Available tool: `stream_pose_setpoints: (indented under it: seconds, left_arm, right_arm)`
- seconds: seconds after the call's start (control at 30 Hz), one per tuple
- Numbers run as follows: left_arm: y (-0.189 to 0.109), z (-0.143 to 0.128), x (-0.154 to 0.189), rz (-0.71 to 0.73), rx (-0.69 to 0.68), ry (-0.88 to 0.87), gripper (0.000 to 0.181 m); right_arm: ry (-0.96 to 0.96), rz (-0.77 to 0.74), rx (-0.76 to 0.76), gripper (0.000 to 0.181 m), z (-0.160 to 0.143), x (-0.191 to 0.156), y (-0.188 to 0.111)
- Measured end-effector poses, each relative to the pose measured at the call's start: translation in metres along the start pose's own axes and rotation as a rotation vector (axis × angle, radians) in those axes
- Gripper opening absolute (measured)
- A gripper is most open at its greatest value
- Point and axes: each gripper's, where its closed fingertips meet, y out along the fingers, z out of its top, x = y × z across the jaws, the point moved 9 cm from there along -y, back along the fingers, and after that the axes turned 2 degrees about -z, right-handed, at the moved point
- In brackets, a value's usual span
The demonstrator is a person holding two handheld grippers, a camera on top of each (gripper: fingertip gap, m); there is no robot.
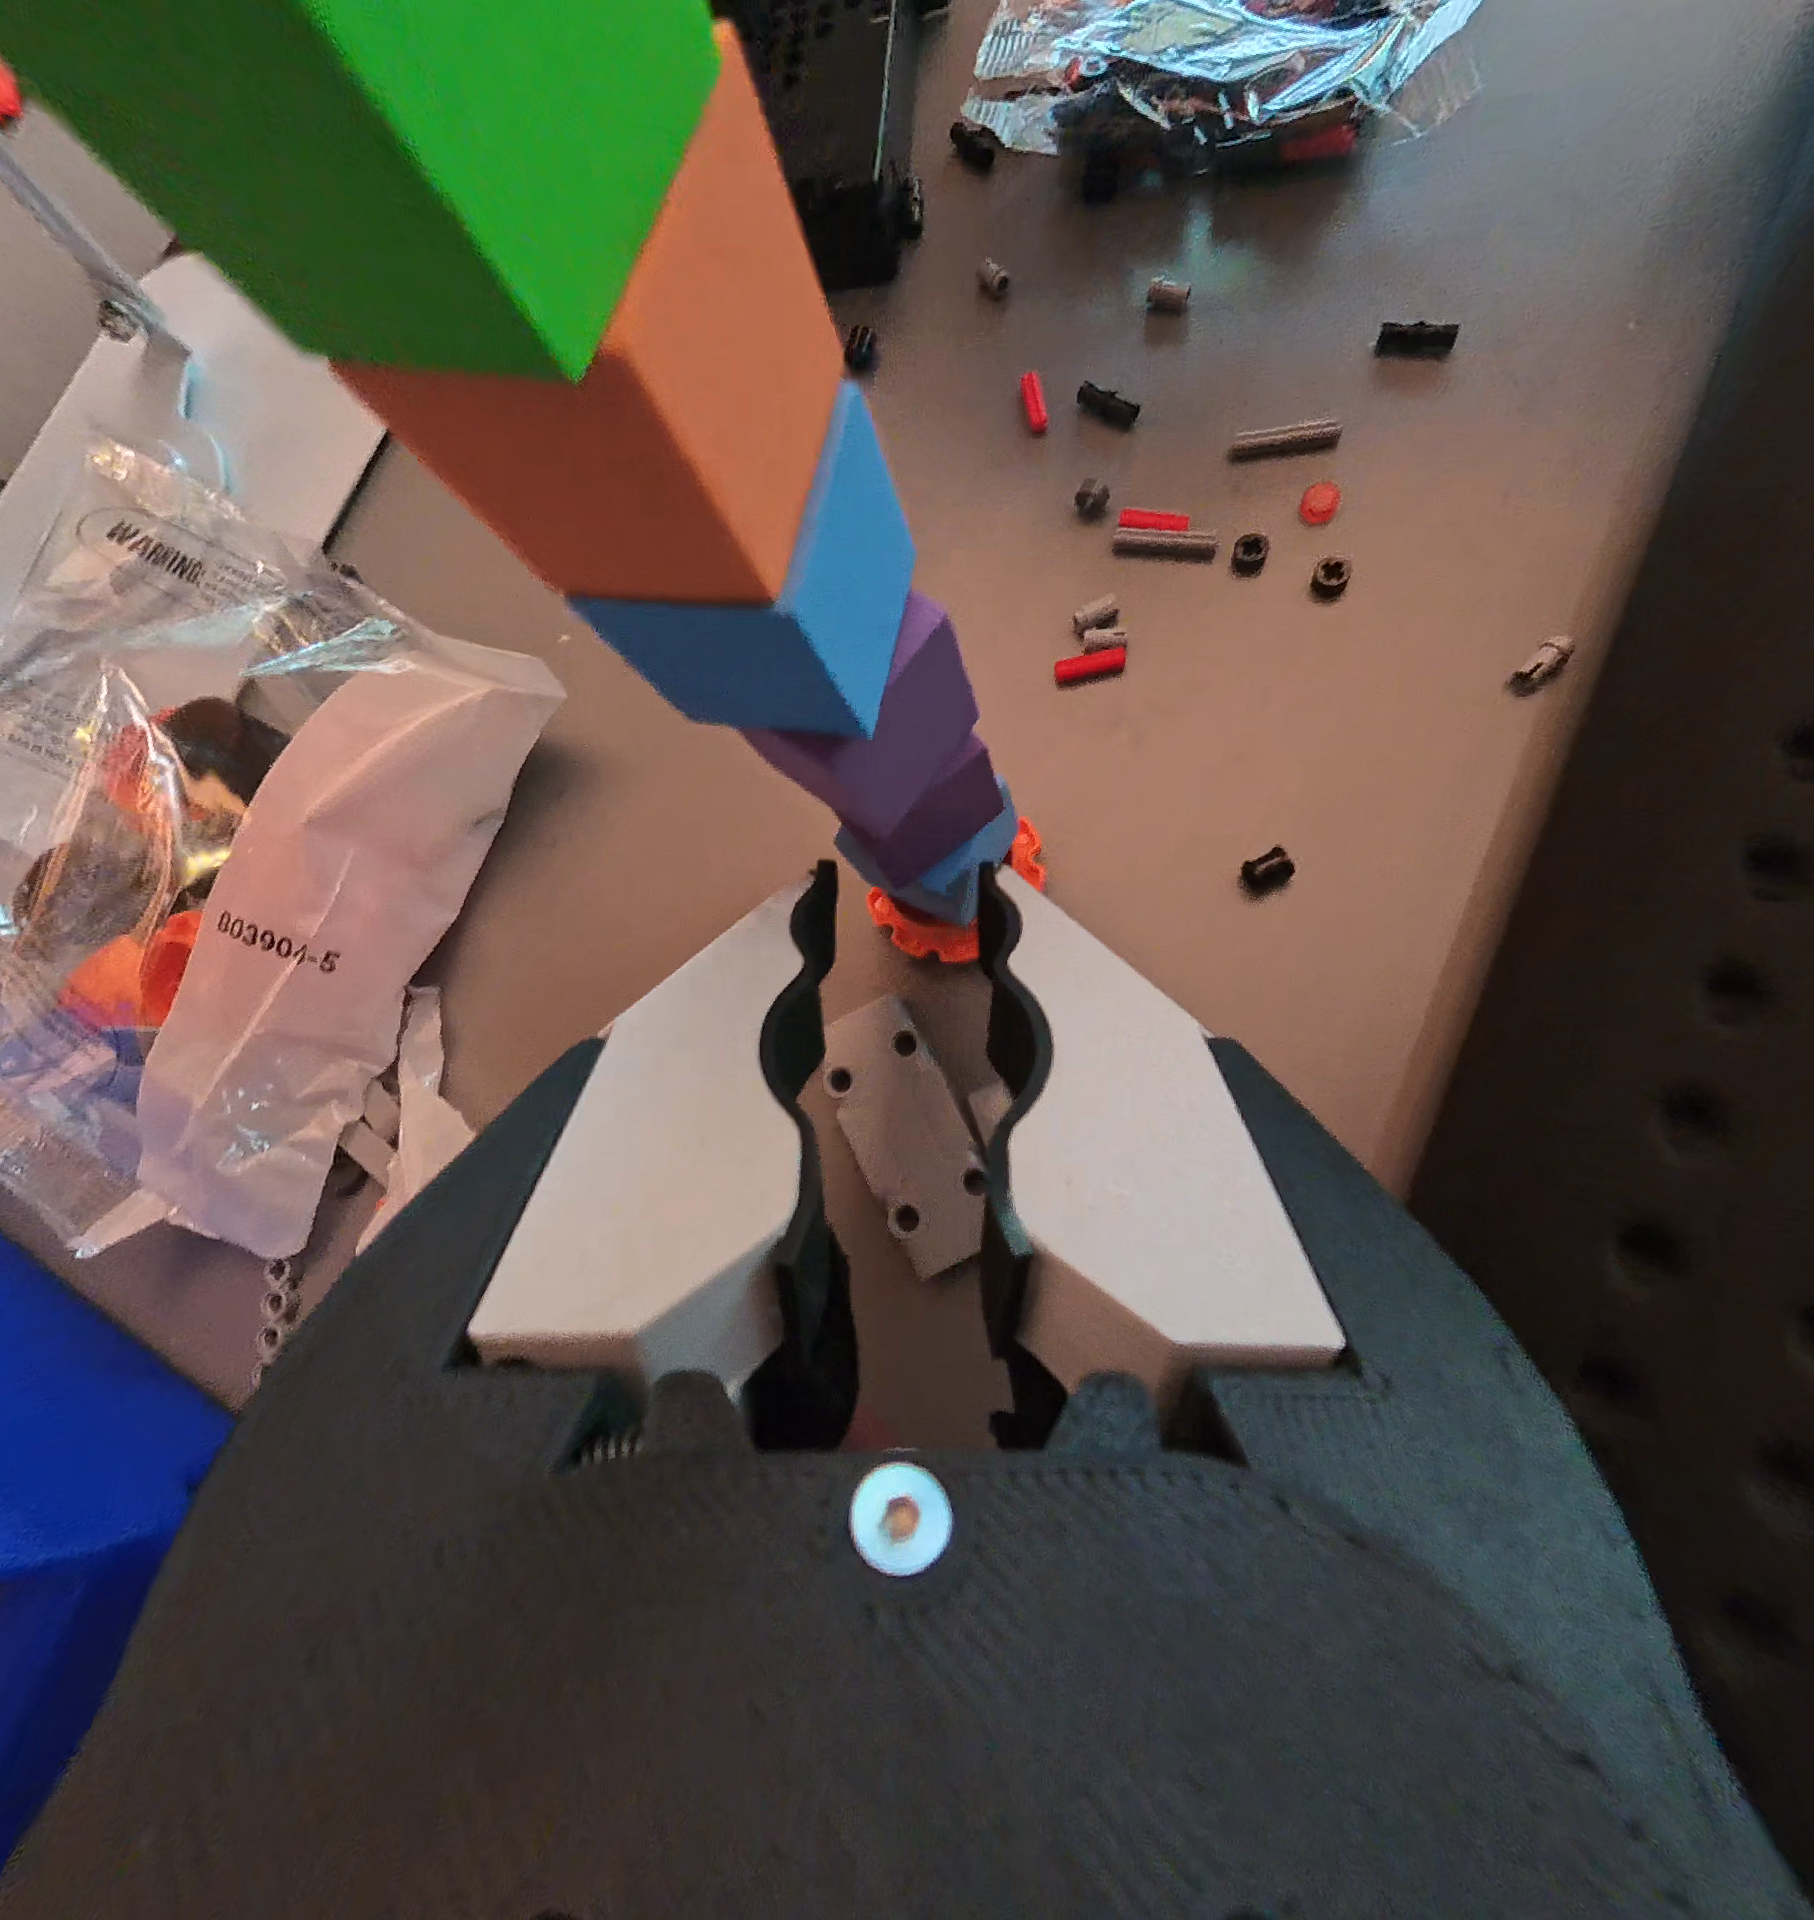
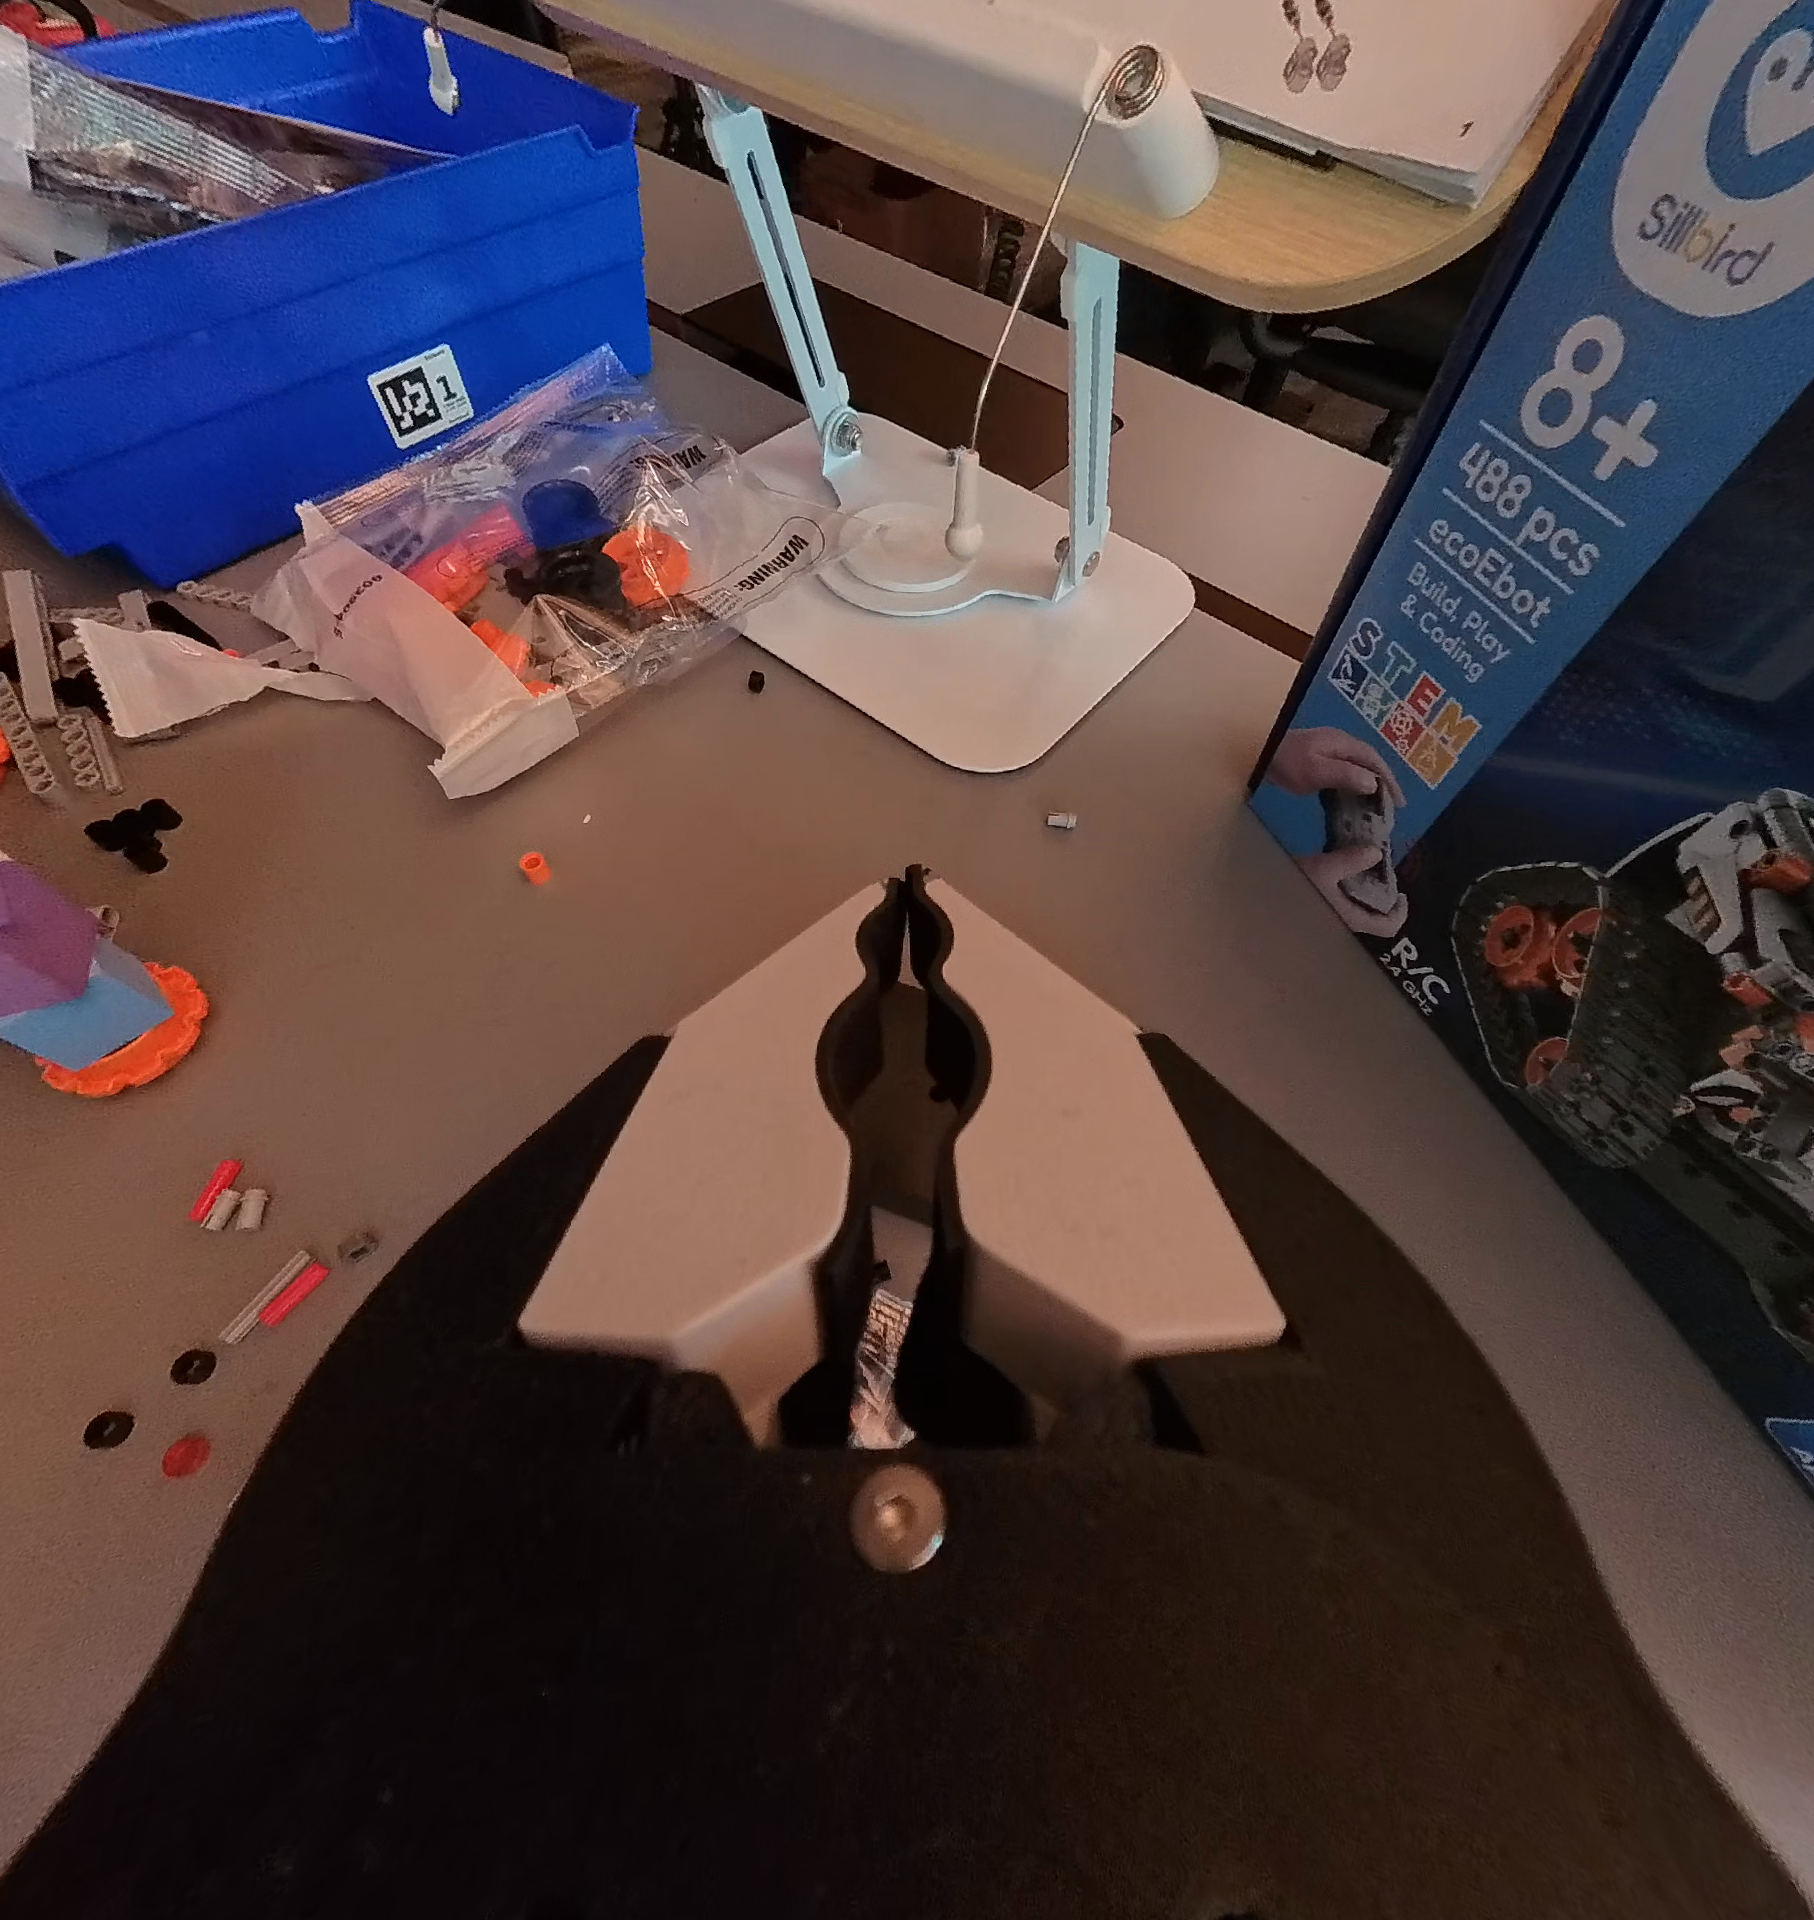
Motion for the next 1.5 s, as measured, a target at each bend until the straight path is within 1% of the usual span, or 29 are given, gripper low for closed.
stream_pose_setpoints:
  seconds: [0.13, 0.4, 0.53, 0.67, 0.87, 1.1, 1.17, 1.23, 1.37, 1.5]
  left_arm:
    - [0.005, 0.009, 0.001, -0.01, -0.025, 0.019, 0.025]
    - [0.014, 0.03, 0.002, -0.035, -0.046, -0.004, 0.024]
    - [0.013, 0.038, 0.001, -0.014, -0.018, 0.014, 0.027]
    - [0.01, 0.037, -0.004, 0.023, 0.009, 0.003, 0.03]
    - [0.005, 0.038, -0.007, 0.037, 0.057, -0.015, 0.038]
    - [0.01, 0.05, -0.017, 0.08, 0.084, -0.009, 0.041]
    - [0.012, 0.055, -0.023, 0.082, 0.103, -0.025, 0.041]
    - [0.014, 0.059, -0.03, 0.097, 0.11, -0.028, 0.041]
    - [0.028, 0.077, -0.052, 0.13, 0.1, -0.008, 0.042]
    - [0.064, 0.1, -0.075, 0.128, 0.04, -0.016, 0.043]
  right_arm:
    - [0.011, -0.002, 0.008, 0.0, 0.0, 0.002, -0.003]
    - [0.053, -0.018, 0.015, 0.0, -0.001, 0.011, -0.009]
    - [0.088, -0.036, 0.047, 0.0, -0.001, 0.019, -0.017]
    - [0.13, -0.073, 0.093, 0.0, -0.001, 0.03, -0.027]
    - [0.185, -0.119, 0.151, 0.0, -0.001, 0.043, -0.041]
    - [0.197, -0.177, 0.163, 0.001, -0.004, 0.05, -0.046]
    - [0.21, -0.207, 0.166, 0.004, -0.006, 0.055, -0.046]
    - [0.211, -0.224, 0.135, 0.009, -0.011, 0.06, -0.041]
    - [0.199, -0.214, 0.041, 0.013, -0.02, 0.061, -0.024]
    - [0.176, -0.205, 0.025, 0.013, -0.02, 0.057, -0.018]
